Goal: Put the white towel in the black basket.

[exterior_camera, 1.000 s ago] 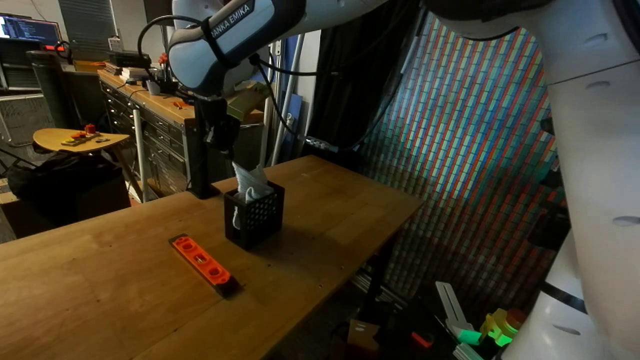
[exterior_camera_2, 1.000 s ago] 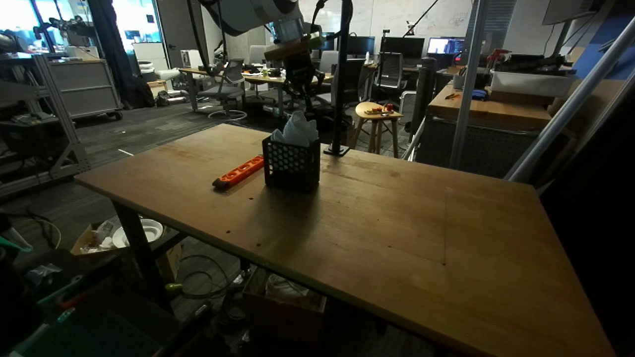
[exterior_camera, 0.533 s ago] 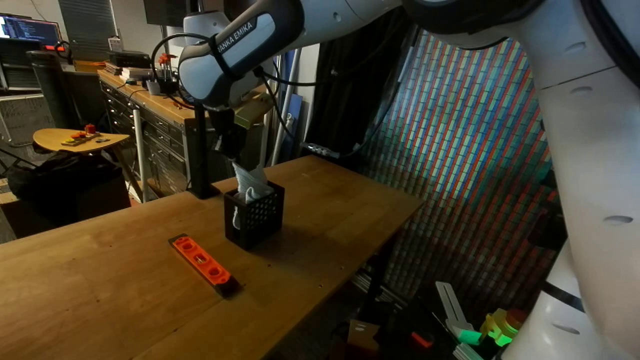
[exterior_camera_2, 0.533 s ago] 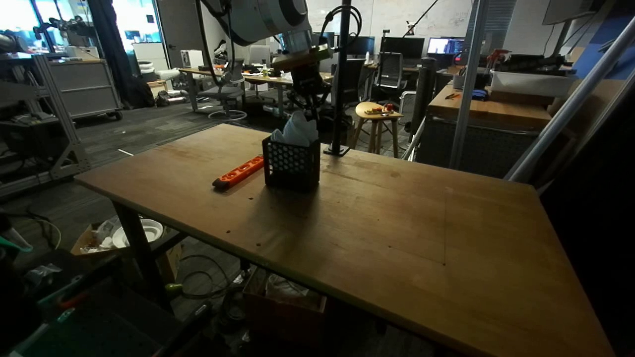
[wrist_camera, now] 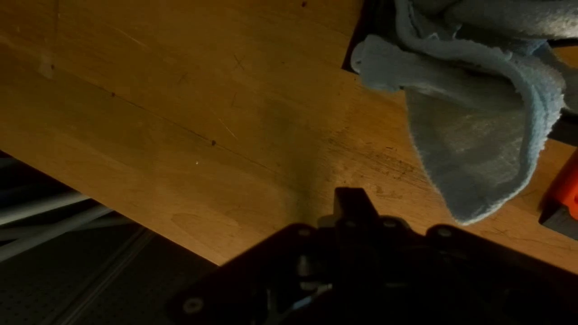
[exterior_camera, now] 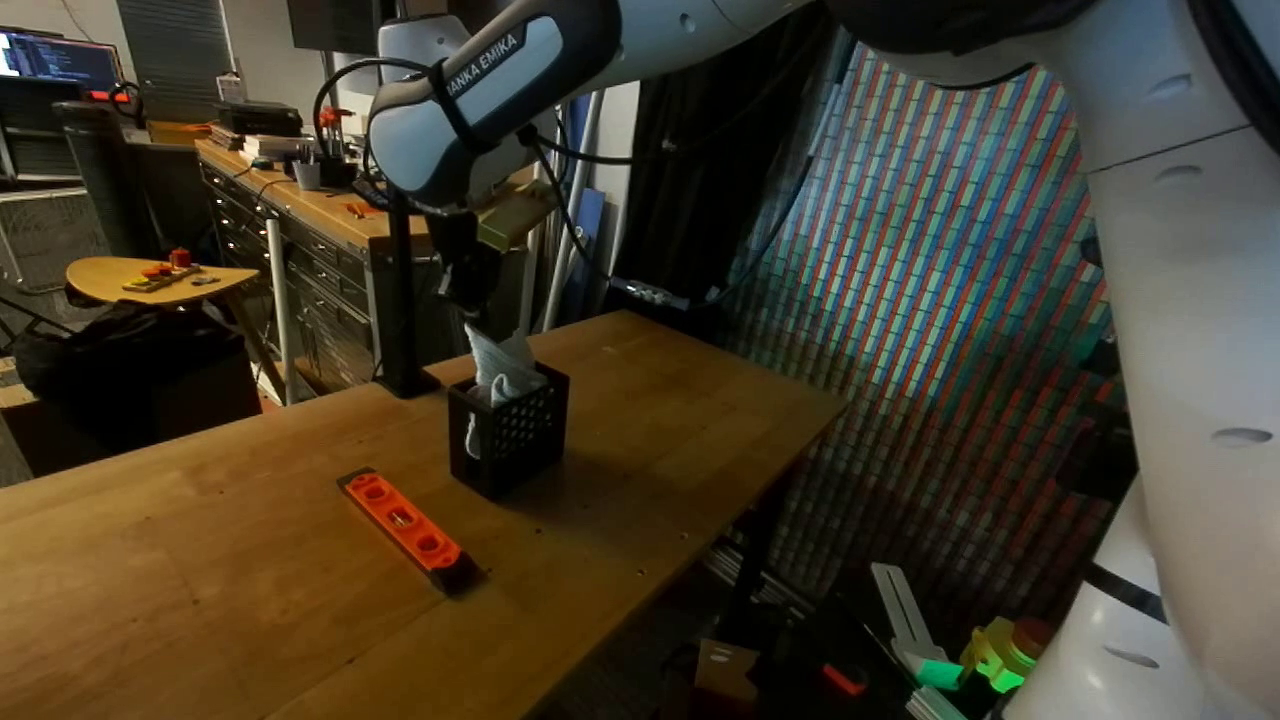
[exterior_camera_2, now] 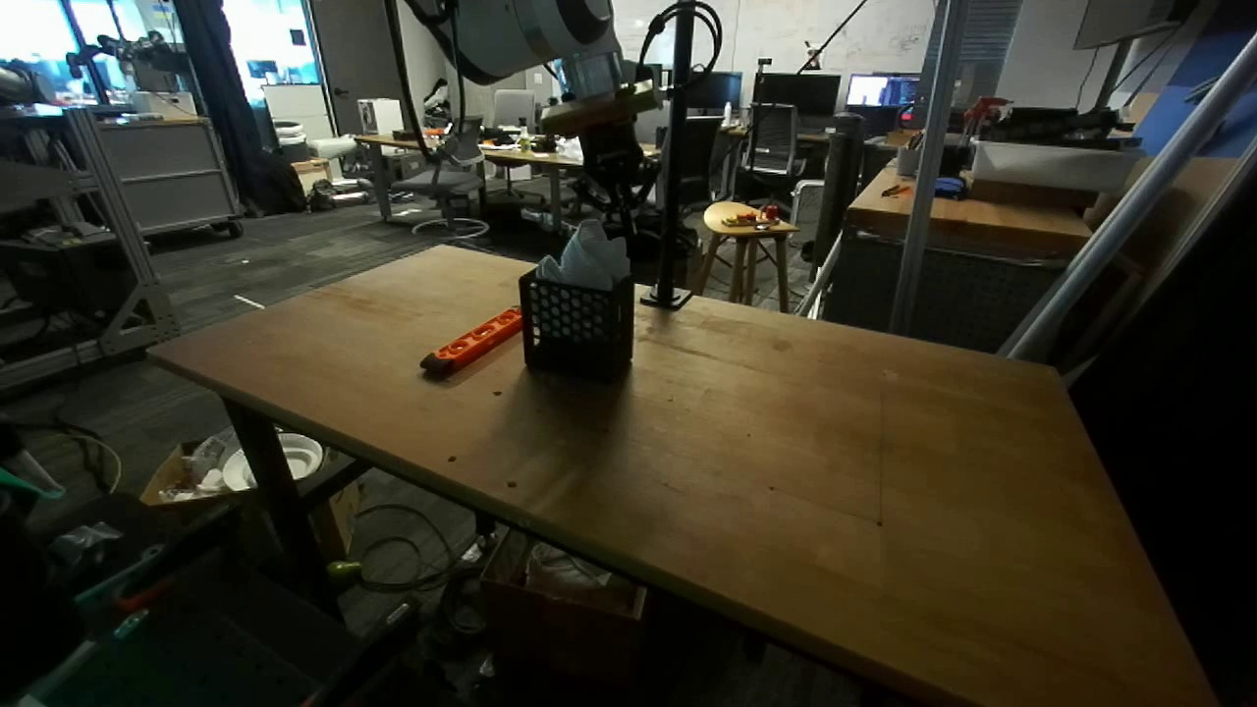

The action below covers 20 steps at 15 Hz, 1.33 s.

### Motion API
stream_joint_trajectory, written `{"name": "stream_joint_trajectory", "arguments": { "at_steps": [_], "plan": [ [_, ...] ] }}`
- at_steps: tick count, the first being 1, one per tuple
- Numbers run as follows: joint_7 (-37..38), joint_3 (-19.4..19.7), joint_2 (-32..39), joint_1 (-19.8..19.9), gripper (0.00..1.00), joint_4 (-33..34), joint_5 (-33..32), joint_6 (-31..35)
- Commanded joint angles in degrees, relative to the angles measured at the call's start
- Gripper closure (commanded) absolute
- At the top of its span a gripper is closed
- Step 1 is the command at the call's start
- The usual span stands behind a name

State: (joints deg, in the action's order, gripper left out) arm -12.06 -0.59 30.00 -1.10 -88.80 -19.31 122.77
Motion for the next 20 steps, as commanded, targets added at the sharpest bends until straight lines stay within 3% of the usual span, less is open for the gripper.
{"name": "stream_joint_trajectory", "arguments": {
  "at_steps": [1,10,20],
  "plan": [
    [1.6,0.3,-4.6,-0.5,0.98,-6.0,0.6,2.2],
    [5.8,-0.5,-9.4,-1.4,0.98,-17.4,1.3,7.4],
    [7.8,-0.4,-13.9,-2.5,0.97,-22.8,0.5,8.4]
  ]
}}
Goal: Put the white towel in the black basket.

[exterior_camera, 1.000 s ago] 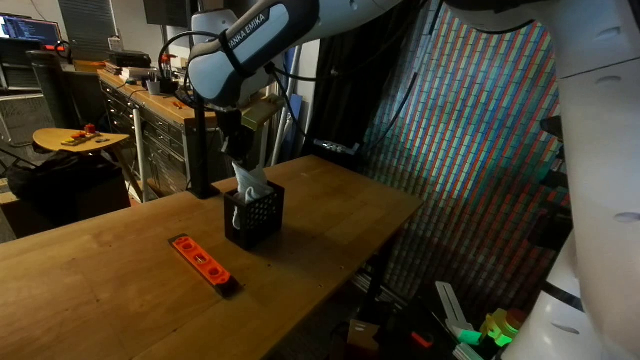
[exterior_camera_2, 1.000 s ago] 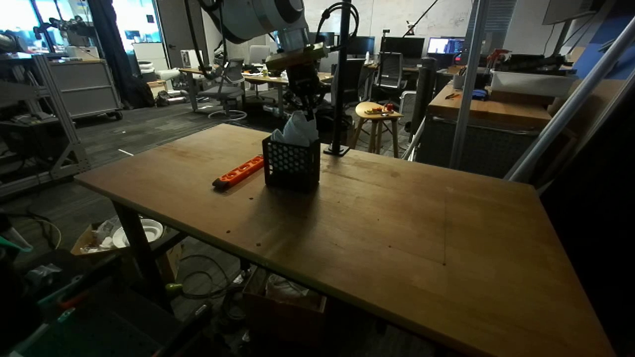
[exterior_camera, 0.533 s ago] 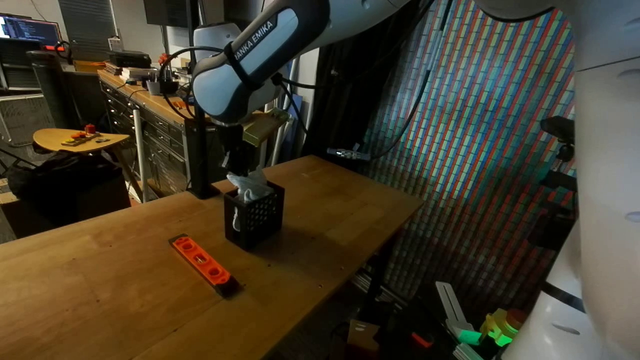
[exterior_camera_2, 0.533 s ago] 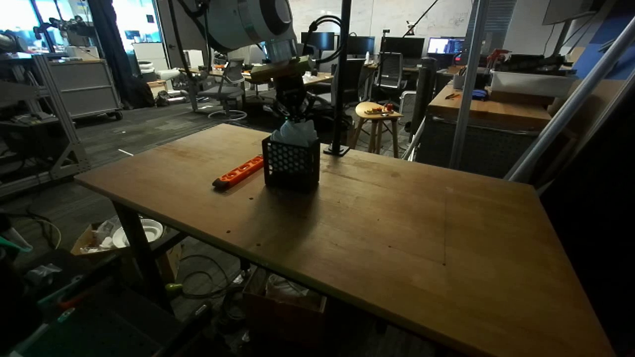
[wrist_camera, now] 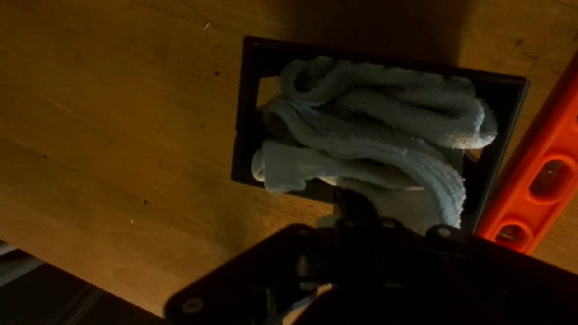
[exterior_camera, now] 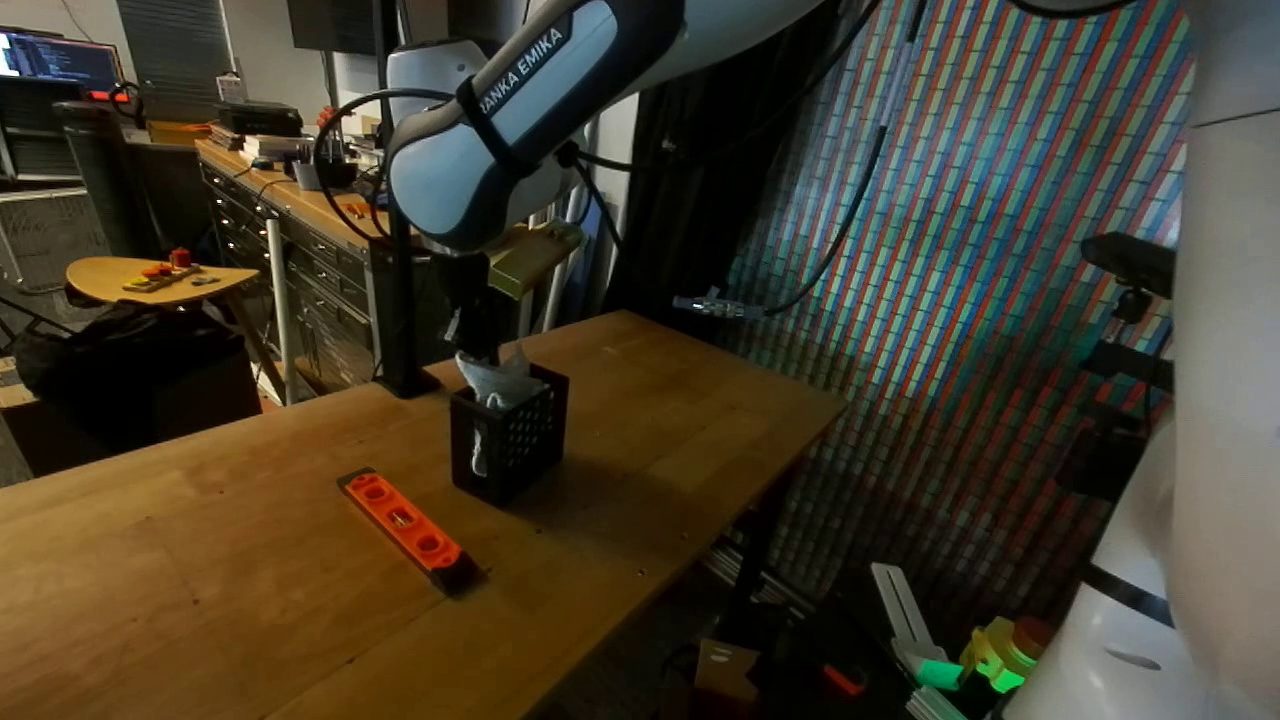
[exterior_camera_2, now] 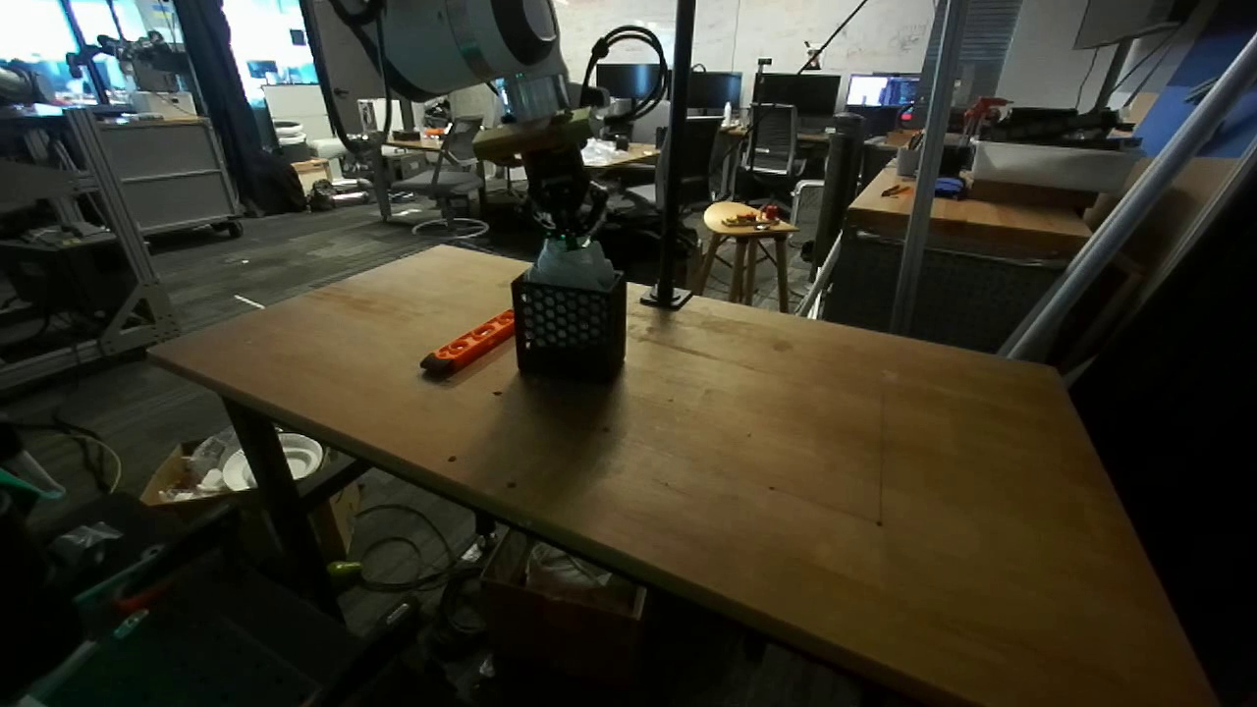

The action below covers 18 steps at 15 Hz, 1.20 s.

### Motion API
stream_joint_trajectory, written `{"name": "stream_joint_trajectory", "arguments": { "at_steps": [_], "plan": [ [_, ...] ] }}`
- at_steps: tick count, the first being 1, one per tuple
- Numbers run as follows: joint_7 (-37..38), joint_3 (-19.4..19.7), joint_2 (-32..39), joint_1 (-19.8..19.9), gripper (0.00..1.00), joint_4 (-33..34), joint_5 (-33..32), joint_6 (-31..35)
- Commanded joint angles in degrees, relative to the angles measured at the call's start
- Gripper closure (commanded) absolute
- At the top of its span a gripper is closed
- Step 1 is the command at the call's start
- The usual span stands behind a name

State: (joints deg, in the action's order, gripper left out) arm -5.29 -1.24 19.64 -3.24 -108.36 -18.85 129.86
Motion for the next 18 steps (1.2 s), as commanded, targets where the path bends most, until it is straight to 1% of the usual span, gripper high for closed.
{"name": "stream_joint_trajectory", "arguments": {
  "at_steps": [1,9,13,18],
  "plan": [
    [1.1,0.3,-4.1,-0.3,0.98,-3.7,0.0,1.3],
    [3.0,0.3,-7.1,0.1,0.97,-9.4,0.6,3.4],
    [3.6,0.4,-6.9,0.4,0.98,-11.7,1.1,5.5],
    [3.2,0.4,-5.8,0.8,0.98,-12.7,2.0,7.2]
  ]
}}
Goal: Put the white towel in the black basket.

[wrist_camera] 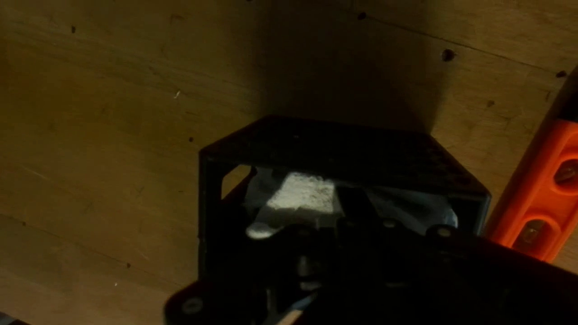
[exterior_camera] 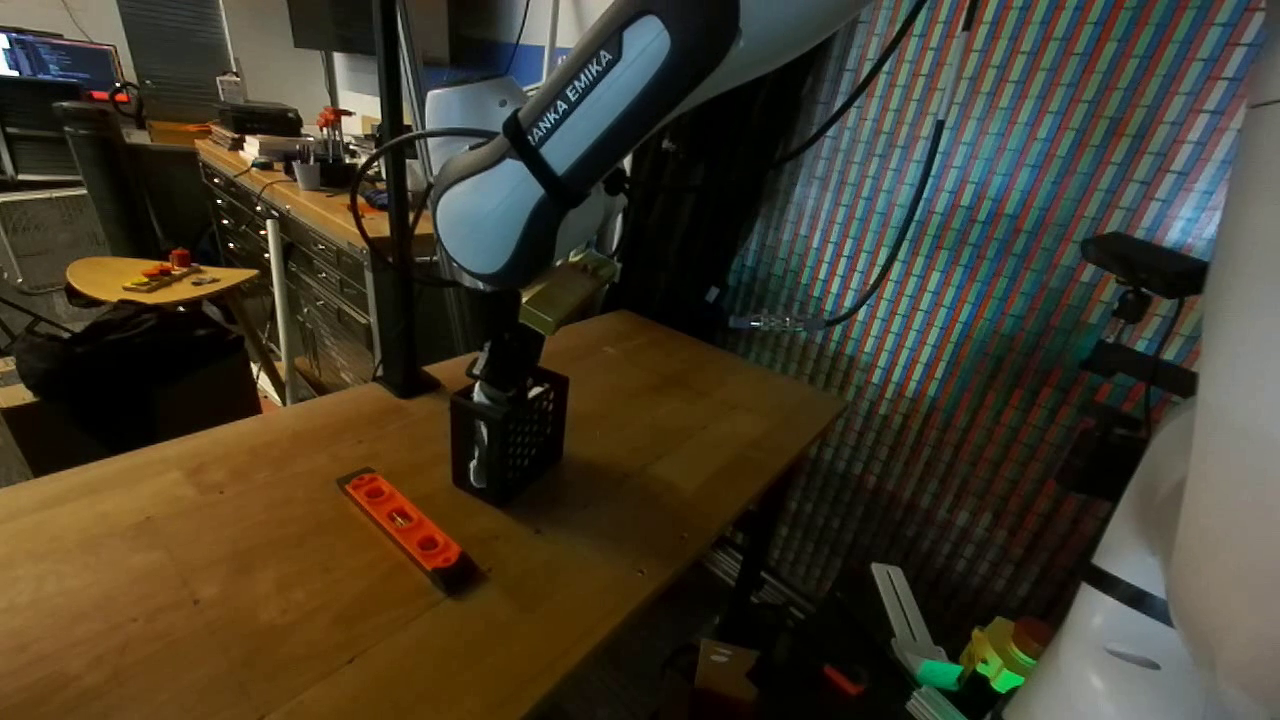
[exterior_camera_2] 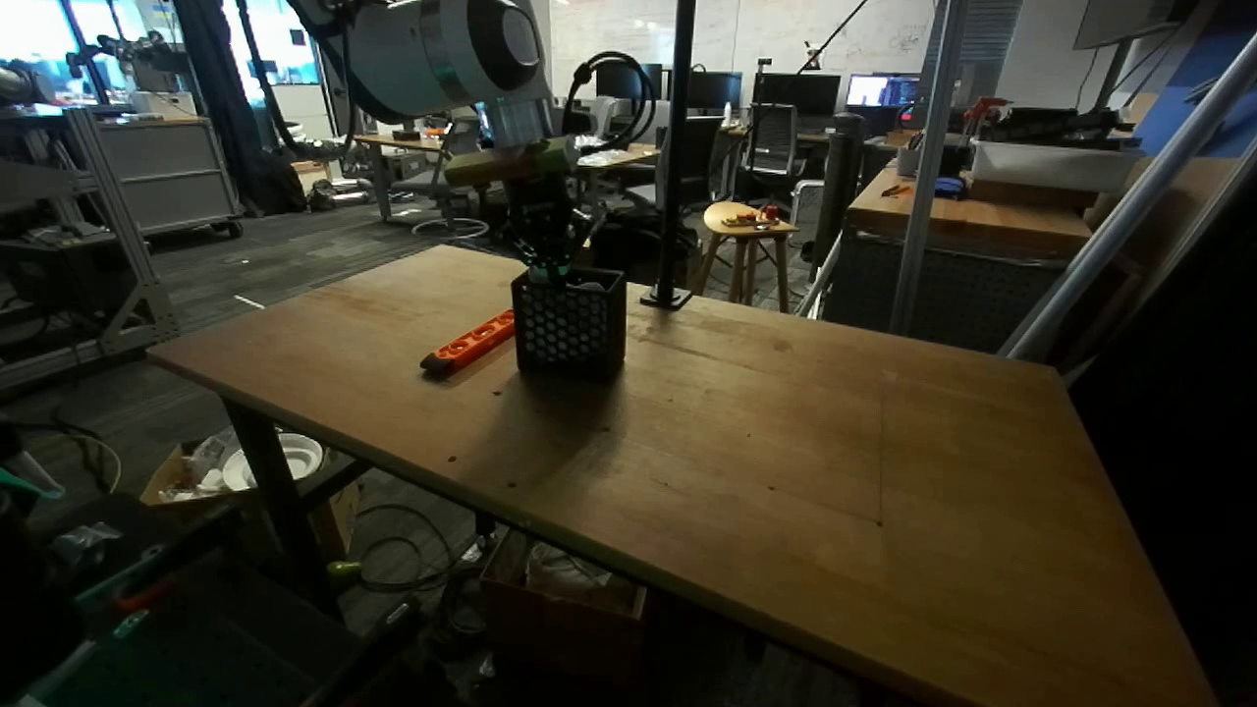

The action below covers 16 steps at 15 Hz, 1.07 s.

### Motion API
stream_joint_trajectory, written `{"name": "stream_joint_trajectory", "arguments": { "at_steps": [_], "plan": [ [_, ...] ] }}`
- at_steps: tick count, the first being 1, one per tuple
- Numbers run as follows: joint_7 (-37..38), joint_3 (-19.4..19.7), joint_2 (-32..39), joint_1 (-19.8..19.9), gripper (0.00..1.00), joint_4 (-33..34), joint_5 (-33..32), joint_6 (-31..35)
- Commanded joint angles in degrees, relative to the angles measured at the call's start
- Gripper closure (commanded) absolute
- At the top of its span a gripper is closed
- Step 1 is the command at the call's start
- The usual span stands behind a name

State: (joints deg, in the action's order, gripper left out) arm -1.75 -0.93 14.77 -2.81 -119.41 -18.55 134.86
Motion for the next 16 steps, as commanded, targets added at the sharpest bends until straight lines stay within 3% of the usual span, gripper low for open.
{"name": "stream_joint_trajectory", "arguments": {
  "at_steps": [1,16],
  "plan": [
    [-0.6,0.0,-0.4,0.4,0.98,-1.7,2.0,2.5],
    [-8.3,-1.7,9.4,1.4,0.98,4.3,9.5,1.4]
  ]
}}
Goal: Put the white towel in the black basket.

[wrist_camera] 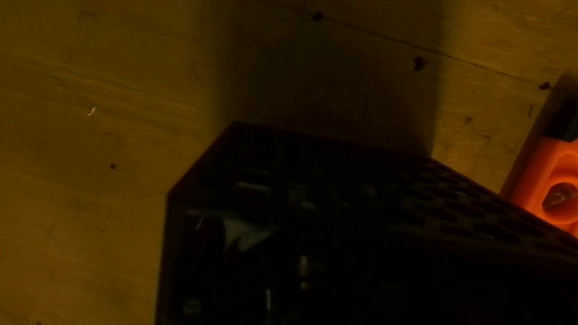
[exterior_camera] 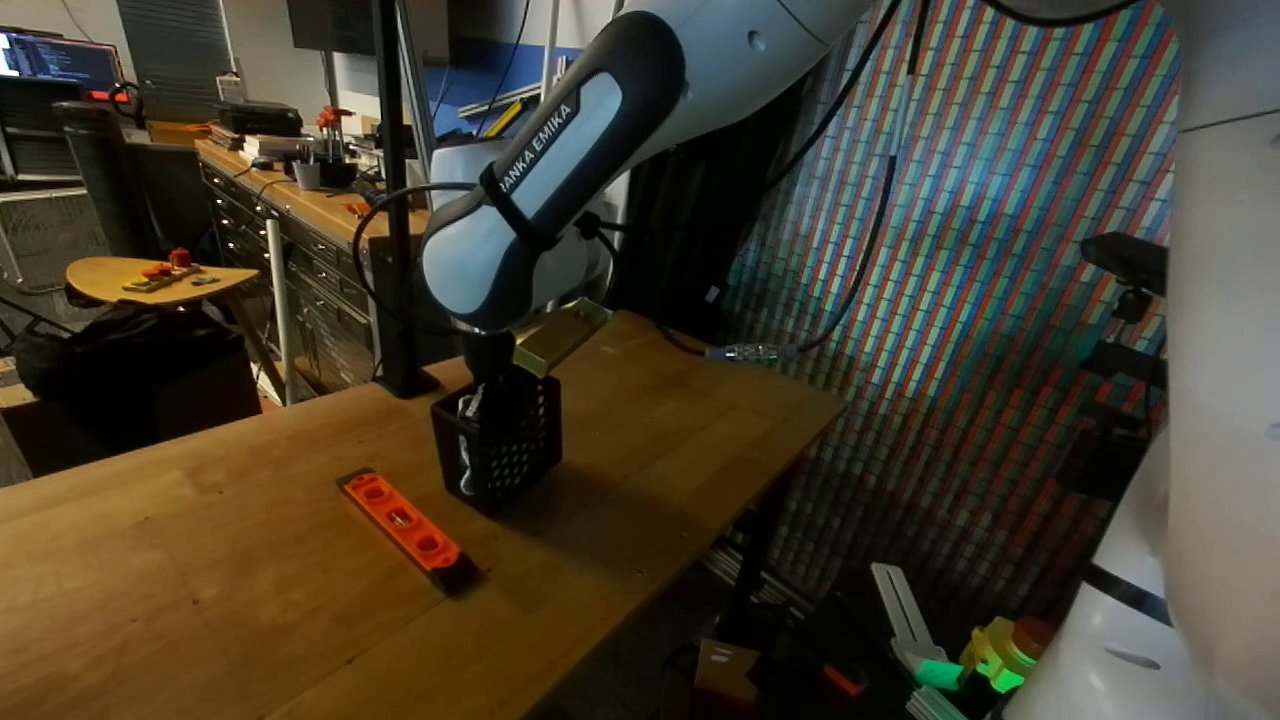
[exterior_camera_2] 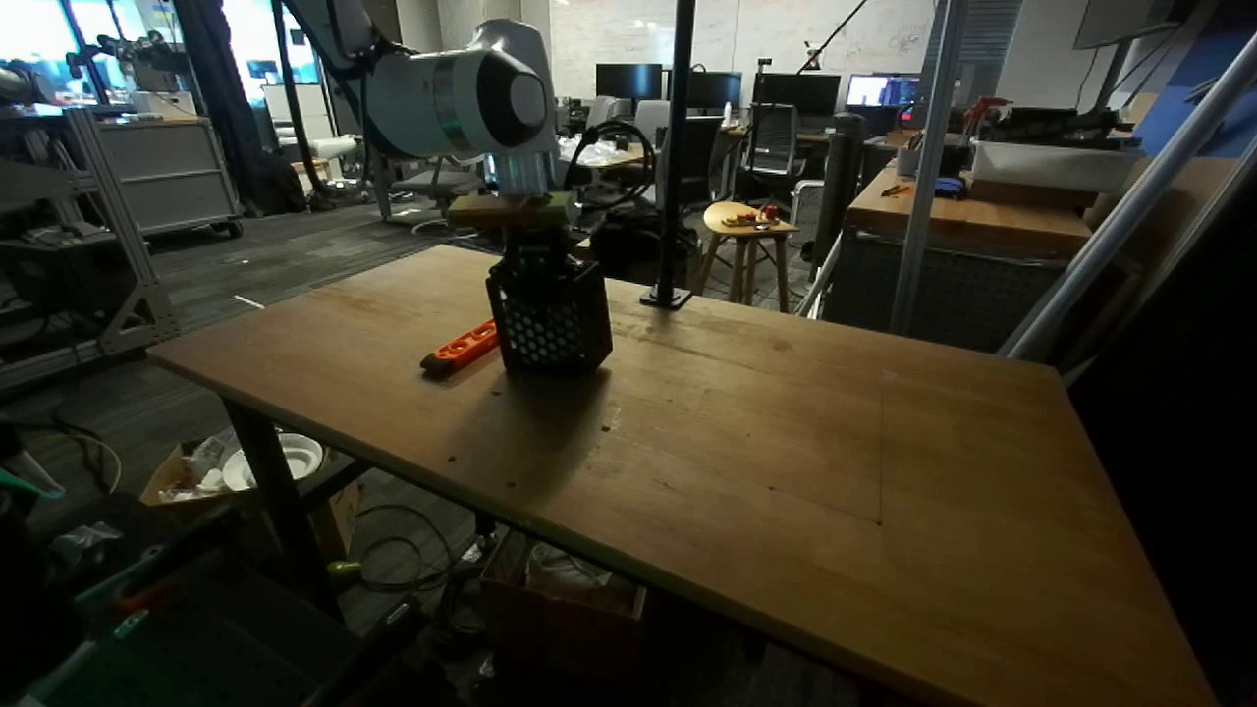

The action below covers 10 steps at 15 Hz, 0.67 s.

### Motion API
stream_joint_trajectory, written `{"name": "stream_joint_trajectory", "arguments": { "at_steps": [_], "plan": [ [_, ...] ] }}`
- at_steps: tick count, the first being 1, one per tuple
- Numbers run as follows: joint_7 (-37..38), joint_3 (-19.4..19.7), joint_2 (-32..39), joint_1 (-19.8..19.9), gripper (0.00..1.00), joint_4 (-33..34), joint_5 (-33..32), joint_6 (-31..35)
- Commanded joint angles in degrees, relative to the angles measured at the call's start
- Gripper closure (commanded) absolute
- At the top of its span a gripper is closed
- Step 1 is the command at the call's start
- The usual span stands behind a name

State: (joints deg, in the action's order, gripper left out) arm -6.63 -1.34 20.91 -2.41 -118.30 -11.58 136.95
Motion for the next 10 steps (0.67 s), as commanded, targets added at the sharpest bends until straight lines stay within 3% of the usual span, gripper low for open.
{"name": "stream_joint_trajectory", "arguments": {
  "at_steps": [1,10],
  "plan": [
    [-4.1,-1.3,3.7,1.1,0.97,3.8,2.9,-1.2],
    [-6.0,-0.4,2.3,1.2,0.98,5.9,2.5,-4.3]
  ]
}}
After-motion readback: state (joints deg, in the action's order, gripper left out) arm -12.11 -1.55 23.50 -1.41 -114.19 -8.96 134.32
